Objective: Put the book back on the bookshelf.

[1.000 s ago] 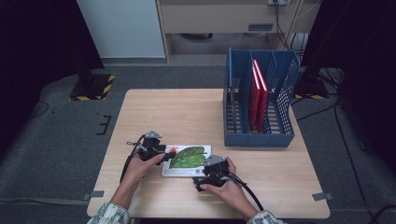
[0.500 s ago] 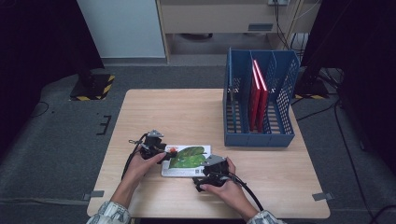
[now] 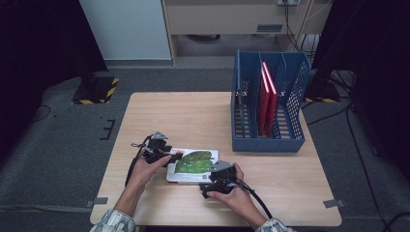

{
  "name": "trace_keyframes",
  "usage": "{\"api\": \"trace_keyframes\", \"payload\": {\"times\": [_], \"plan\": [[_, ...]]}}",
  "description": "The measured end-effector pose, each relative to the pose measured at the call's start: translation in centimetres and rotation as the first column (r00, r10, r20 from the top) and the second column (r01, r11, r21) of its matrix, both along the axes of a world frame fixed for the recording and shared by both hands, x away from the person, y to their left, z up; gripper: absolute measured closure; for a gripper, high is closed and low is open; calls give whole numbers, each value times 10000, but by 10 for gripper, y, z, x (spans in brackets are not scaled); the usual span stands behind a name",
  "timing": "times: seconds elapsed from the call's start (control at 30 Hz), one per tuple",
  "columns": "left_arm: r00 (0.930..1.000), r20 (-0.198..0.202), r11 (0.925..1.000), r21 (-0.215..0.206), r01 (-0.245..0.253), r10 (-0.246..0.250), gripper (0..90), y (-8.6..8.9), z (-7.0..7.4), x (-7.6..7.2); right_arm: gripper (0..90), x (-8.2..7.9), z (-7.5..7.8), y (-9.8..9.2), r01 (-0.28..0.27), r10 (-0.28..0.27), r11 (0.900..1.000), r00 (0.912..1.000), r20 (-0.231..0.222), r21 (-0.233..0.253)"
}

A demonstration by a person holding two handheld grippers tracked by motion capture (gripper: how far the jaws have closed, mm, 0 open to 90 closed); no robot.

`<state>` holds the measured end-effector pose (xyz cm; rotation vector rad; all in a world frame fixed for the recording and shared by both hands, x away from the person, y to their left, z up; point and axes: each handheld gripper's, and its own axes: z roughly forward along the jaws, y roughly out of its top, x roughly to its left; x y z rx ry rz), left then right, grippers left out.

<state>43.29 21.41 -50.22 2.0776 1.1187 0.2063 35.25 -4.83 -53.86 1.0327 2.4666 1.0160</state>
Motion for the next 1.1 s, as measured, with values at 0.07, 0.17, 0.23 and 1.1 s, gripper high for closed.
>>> {"api": "trace_keyframes", "payload": {"times": [0.07,0.17,0.23,1.1], "plan": [[10000,33,10000,71,-11,10,324,-1,2,-1,1,0,0,0,34,-34,10000,10000,29,-6],[9999,98,10000,48,-38,38,324,-1,6,-2,1,0,0,2,160,-160,9999,9999,55,-13],[9999,136,9999,89,-50,49,324,-2,7,-2,1,0,0,2,247,-247,9997,9997,63,-10],[9997,218,9999,-64,-82,84,302,-3,13,-1,2,2,0,8,1171,-1169,9927,9931,-111,292]]}}
